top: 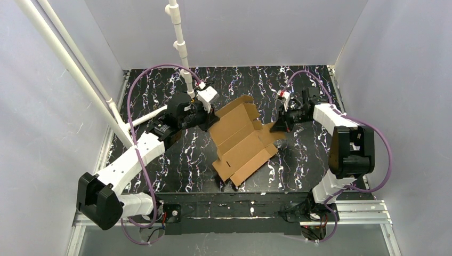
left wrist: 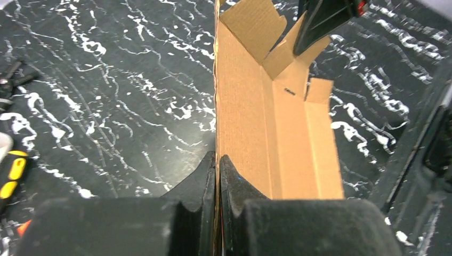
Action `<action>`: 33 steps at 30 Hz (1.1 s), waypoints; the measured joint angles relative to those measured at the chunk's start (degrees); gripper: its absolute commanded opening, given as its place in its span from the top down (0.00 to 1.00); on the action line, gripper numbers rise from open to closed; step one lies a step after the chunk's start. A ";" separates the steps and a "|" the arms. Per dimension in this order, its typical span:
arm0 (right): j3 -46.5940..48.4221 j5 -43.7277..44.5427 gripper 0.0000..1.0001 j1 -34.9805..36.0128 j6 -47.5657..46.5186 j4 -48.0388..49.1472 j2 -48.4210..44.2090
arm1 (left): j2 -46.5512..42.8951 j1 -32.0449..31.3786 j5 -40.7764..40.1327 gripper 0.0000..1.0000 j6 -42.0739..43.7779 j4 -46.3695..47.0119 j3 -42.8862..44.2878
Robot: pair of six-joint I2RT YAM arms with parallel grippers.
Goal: Fold the paper box
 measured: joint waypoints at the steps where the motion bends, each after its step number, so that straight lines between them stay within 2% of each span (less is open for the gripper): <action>1: 0.00 0.00 0.90 0.13 -0.02 0.00 0.00 | 0.00 -0.20 -0.94 1.00 1.53 -1.01 0.52; 3: 0.00 0.04 0.87 0.44 0.07 0.02 0.00 | 0.00 -0.87 -2.29 1.00 3.96 -2.40 1.36; 8: 0.00 1.44 0.65 1.53 1.77 0.98 0.02 | 0.00 -2.71 -4.31 1.00 8.07 -4.31 2.73; 15: 0.00 2.82 0.60 2.34 2.89 2.47 1.31 | 0.50 -2.91 -5.11 1.00 10.40 -4.85 2.78; 22: 0.00 3.52 0.40 3.61 4.15 5.18 2.36 | 0.68 -2.93 -2.99 1.00 10.34 -4.87 3.54; 24: -0.15 4.24 0.40 4.13 5.31 7.72 2.36 | 0.68 -2.93 -1.97 1.00 9.90 -4.94 3.56; 29: -2.82 7.69 0.49 6.29 10.19 17.31 2.36 | 0.66 -2.93 0.28 1.00 6.84 -5.29 3.52; 33: -3.89 10.03 0.36 6.43 12.28 20.57 2.36 | 0.66 -2.93 1.20 1.00 3.39 -5.81 3.52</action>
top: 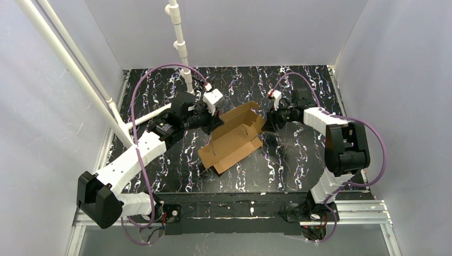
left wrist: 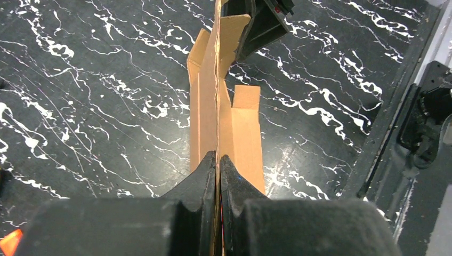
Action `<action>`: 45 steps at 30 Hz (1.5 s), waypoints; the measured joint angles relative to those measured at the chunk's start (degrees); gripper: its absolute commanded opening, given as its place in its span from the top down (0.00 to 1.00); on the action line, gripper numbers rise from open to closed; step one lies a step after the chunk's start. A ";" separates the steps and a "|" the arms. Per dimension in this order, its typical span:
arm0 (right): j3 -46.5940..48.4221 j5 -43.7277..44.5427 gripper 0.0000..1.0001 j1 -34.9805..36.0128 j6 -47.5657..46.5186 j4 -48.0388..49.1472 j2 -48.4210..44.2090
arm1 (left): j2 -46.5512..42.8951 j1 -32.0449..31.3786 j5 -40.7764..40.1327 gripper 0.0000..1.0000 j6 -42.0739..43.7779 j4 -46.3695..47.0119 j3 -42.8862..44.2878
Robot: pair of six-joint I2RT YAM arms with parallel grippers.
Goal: Fold the paper box
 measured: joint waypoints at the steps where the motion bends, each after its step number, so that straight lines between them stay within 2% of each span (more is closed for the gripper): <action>1: -0.13 0.72 0.33 0.00 0.37 0.35 -0.02 | 0.00 0.00 0.07 1.00 -0.61 -0.09 0.00; 5: -0.50 3.19 0.29 0.00 1.07 0.83 -0.09 | 0.00 0.00 0.09 1.00 -2.34 -0.15 0.00; 11: -0.63 3.65 0.29 -0.09 1.18 0.81 -0.17 | -0.20 0.00 0.15 1.00 -3.80 -0.02 -0.83; 24: -0.63 -1.66 0.34 -0.44 -1.27 -0.92 -0.17 | -0.63 0.11 0.59 1.00 -7.65 0.61 -2.71; 26: -0.63 -1.95 0.32 -0.44 -2.19 -1.73 -0.17 | -0.55 0.37 0.52 1.00 -8.37 0.57 -2.71; 30: -0.57 -1.66 0.22 -0.76 -5.40 -5.92 -1.27 | 0.63 1.70 0.02 1.00 -10.84 0.55 -2.54; 32: -0.57 -1.14 0.10 -1.22 -7.58 -8.96 -3.67 | 1.01 2.23 -0.87 1.00 -12.02 0.44 -2.56; 36: -1.05 -1.75 0.06 -3.28 -10.19 -10.67 -12.79 | 0.50 2.60 -4.50 1.00 -15.06 1.44 -3.45; 38: -2.49 -5.18 0.07 -4.61 -11.34 -9.31 -17.27 | 0.15 2.84 -5.46 1.00 -16.41 1.99 -4.15; 40: -3.48 -8.20 0.09 -4.42 -12.26 -8.59 -17.86 | -0.48 3.63 -6.40 1.00 -19.63 3.72 -6.47; 42: -4.35 -10.32 0.15 -2.56 -13.20 -7.74 -16.33 | -0.59 4.28 -5.77 1.00 -22.32 5.77 -8.70; 45: -4.46 -9.86 0.30 2.05 -12.31 -5.29 -11.82 | -0.52 4.85 -4.94 1.00 -24.96 7.28 -10.88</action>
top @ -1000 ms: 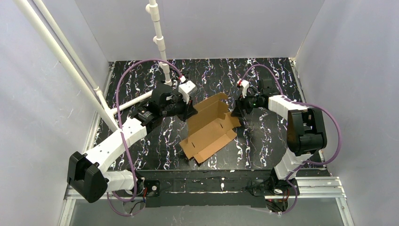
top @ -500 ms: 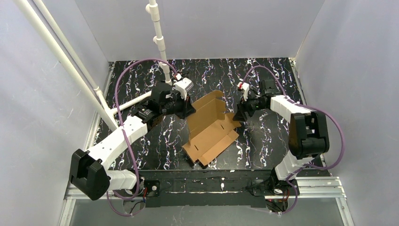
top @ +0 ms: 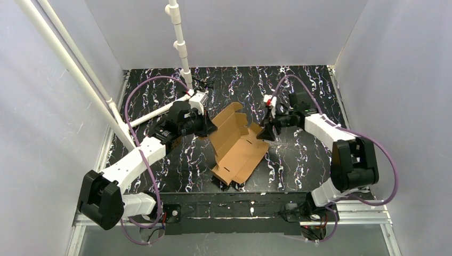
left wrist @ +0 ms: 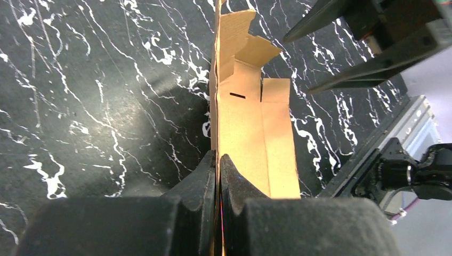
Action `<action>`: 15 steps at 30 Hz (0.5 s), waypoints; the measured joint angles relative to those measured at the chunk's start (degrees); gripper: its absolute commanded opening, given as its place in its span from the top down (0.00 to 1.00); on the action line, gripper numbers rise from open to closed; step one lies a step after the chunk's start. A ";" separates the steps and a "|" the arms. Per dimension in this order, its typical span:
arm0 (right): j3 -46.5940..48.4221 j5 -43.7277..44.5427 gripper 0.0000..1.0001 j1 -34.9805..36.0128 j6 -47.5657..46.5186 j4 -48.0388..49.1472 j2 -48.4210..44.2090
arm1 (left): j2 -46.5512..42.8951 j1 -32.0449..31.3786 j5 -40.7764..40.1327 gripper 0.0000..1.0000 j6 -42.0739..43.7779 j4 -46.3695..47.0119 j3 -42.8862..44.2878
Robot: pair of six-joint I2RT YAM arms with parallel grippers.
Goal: Fold the paper box
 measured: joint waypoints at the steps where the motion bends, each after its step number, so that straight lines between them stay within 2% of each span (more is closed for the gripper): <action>1: 0.00 0.52 0.34 1.11 0.63 0.90 1.05 | 0.00 0.00 0.20 1.00 -0.44 0.39 -0.33; 9: 0.02 9.70 0.78 4.57 12.37 10.93 3.96 | 0.00 -0.02 1.86 1.00 -2.45 1.84 -0.50; 11: 0.00 13.55 0.84 5.73 15.02 13.51 4.11 | 0.00 -0.02 2.14 1.00 -2.75 1.88 -0.50; 15: -0.02 20.11 0.87 7.45 19.19 17.16 4.46 | 0.00 -0.02 2.36 1.00 -3.39 1.88 -0.50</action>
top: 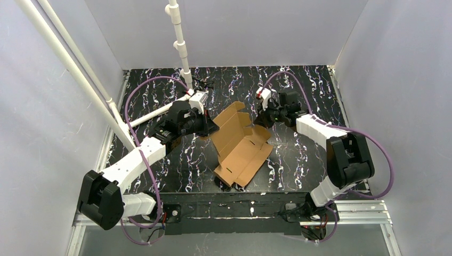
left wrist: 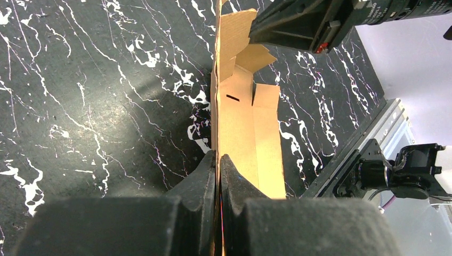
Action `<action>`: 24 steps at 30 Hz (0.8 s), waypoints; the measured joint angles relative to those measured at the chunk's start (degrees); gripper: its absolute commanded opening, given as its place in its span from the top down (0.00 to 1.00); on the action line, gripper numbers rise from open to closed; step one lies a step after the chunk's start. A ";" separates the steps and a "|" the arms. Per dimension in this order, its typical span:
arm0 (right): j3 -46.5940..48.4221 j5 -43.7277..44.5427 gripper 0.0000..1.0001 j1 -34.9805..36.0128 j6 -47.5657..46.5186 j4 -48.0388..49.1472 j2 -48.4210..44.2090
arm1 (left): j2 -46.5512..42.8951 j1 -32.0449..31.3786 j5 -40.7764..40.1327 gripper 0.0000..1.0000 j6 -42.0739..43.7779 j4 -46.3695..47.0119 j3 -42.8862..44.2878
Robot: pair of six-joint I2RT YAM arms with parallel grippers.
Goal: Fold the paper box
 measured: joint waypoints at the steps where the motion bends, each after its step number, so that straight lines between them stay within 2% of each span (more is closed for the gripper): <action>1: -0.09 0.83 0.88 0.09 0.46 0.68 0.11 | 0.00 0.00 0.02 1.00 -0.20 0.04 -0.02; 9: -1.14 3.08 0.89 0.98 2.97 2.51 3.02 | 0.02 0.00 0.35 1.00 -1.22 0.48 -0.07; 24: -3.85 -3.23 0.90 3.06 3.45 4.39 3.04 | 0.02 0.00 0.37 1.00 -2.56 1.49 -1.03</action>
